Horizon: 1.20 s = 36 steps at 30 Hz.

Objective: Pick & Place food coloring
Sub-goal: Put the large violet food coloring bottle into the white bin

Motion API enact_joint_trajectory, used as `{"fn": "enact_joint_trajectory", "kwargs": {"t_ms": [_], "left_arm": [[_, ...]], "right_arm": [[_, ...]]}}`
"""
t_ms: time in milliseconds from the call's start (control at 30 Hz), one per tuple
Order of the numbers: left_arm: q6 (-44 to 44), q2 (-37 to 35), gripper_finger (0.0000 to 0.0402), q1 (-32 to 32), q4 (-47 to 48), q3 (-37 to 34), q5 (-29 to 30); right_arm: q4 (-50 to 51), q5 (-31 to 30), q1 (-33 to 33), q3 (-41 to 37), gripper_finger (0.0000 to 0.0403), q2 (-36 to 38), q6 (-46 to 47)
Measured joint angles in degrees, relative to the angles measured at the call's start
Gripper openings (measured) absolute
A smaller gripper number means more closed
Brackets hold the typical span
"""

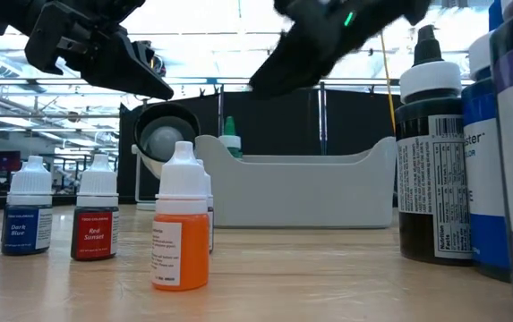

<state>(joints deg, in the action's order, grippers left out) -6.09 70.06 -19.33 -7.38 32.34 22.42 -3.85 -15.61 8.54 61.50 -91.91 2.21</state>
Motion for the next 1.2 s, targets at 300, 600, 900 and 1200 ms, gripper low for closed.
{"fn": "enact_joint_trajectory", "kwargs": {"t_ms": [300, 600, 900, 1200], "left_arm": [[-2.3, 0.0, 0.0019, 0.9, -0.2, 0.0, 0.1], [0.7, 0.0, 0.0019, 2.0, -0.3, 0.0, 0.2], [3.4, 0.0, 0.0019, 1.5, 0.9, 0.0, 0.2], [9.4, 0.0, 0.0019, -0.6, -2.4, 0.0, -5.9]], "right_arm": [[27.5, -5.9, 15.6, 5.3, 0.0199, 15.7, 4.5], [25.0, -34.7, 43.0, -0.1, 0.0199, 12.9, 17.8], [8.7, -34.5, 53.5, -12.2, 0.0199, 7.5, 31.0], [-11.7, -30.8, 53.7, -16.4, 0.0199, 0.2, 30.2]]}}
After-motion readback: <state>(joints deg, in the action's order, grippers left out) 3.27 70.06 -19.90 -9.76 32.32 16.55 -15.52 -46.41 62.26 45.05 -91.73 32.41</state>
